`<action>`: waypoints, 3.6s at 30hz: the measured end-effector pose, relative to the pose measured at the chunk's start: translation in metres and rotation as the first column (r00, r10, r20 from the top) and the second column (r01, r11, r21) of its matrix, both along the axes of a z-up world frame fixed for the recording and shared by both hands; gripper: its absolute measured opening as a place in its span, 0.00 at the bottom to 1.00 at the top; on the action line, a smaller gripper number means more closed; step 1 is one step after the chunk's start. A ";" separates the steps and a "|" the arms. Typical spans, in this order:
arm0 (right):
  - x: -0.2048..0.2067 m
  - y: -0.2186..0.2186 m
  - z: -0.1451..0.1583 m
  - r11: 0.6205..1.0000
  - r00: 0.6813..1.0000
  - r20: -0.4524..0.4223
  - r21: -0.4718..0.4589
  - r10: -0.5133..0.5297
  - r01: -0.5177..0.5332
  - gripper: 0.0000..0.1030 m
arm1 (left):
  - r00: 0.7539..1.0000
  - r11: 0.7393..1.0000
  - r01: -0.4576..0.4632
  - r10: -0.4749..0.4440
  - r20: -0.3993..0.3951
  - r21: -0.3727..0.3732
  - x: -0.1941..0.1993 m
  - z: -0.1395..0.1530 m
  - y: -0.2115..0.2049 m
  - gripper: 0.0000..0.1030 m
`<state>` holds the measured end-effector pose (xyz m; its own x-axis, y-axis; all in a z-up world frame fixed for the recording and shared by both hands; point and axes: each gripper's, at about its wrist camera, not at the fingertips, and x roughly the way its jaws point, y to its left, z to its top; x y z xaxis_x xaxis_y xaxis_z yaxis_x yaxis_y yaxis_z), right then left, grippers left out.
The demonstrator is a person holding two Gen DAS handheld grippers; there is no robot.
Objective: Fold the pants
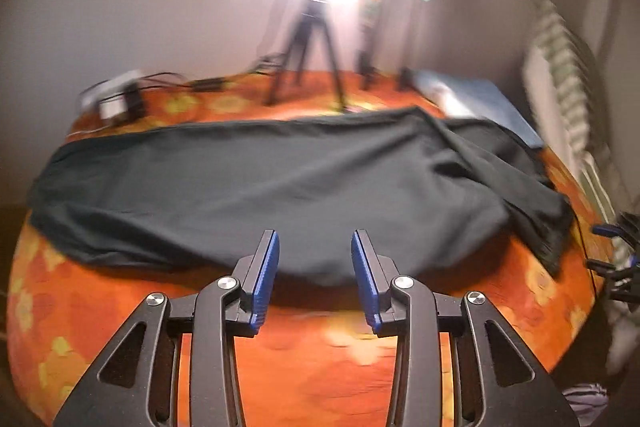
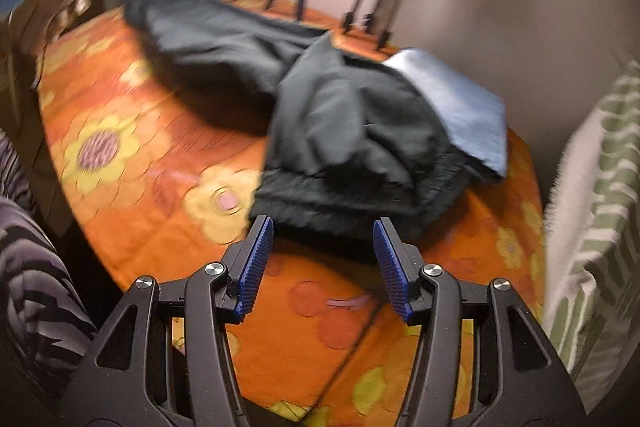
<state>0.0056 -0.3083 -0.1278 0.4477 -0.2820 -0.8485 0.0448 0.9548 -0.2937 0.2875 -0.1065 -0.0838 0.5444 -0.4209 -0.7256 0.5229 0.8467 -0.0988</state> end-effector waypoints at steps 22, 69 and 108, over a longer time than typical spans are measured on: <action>0.038 0.006 -0.056 0.989 0.989 -0.099 -0.090 0.109 -0.118 0.67 | 0.975 0.976 0.214 -0.212 -0.071 0.030 -0.018 -0.046 -0.114 0.35; 0.031 -0.275 0.000 0.696 0.754 0.092 0.471 -0.650 0.542 0.61 | 0.967 0.969 0.240 -0.232 -0.107 0.067 -0.005 -0.071 -0.122 0.35; 0.041 -0.228 -0.011 0.754 0.786 0.069 0.343 -0.615 0.560 0.53 | 0.969 0.975 0.220 -0.214 -0.126 0.038 -0.003 -0.063 -0.074 0.35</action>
<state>0.0470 -0.5365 -0.1391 0.4173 -0.2922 -0.8605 0.6472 0.7603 0.0556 0.2845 -0.1810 -0.1471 0.3514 -0.4800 -0.8038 0.6816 0.7198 -0.1319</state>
